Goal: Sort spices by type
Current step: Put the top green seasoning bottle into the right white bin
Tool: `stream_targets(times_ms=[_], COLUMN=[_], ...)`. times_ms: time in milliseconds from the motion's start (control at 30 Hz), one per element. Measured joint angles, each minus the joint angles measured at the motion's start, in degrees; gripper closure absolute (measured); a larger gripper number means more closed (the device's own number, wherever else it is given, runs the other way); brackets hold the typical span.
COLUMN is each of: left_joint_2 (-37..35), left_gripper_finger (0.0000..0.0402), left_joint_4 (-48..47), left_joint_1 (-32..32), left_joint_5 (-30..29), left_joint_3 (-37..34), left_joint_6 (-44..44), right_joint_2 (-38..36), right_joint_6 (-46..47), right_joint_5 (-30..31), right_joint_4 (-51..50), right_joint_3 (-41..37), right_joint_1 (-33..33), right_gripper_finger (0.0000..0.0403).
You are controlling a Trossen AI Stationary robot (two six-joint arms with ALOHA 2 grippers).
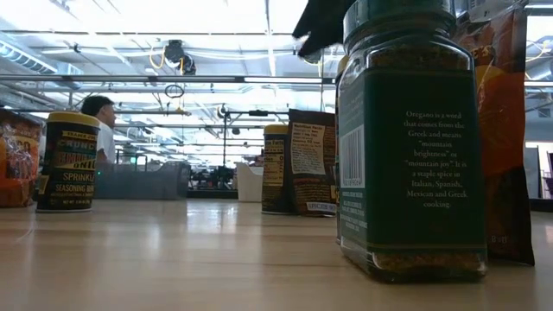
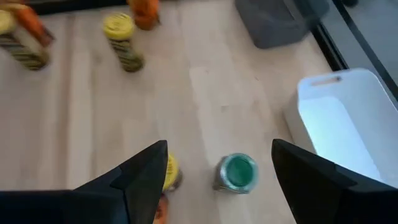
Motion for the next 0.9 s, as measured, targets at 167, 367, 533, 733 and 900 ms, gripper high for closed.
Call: stream_targets(times_ms=[167, 367, 533, 733, 900], left_joint_2=[-10.84, -19.73, -22.97, -23.52, -23.41], left_gripper_finger=[0.0107, 0.0107, 0.0107, 0.0107, 0.0107], left_joint_4=[9.58, 23.19, 29.43, 30.97, 35.94], left_joint_1=[0.01, 0.00, 0.01, -0.03, -0.02], left_joint_5=[0.11, 4.19, 6.33, 8.49, 9.45], left_joint_3=[-18.47, -35.25, -45.26, -51.98, -54.62], left_joint_6=[-3.49, -7.67, -10.72, -12.60, -12.14], right_joint_2=[3.87, 9.19, 12.48, 13.91, 13.86], right_joint_6=[0.82, 1.29, 1.15, 1.05, 1.36], right_joint_5=[-5.71, -7.41, -7.36, -7.23, -5.08], right_joint_4=[0.16, -0.25, -0.56, -1.12, -0.90], right_joint_3=[0.00, -0.02, -0.04, -0.07, -0.07], right_joint_1=[-2.73, -5.26, -6.51, -6.72, -6.76], right_gripper_finger=[0.0133, 0.0133, 0.0133, 0.0133, 0.0133])
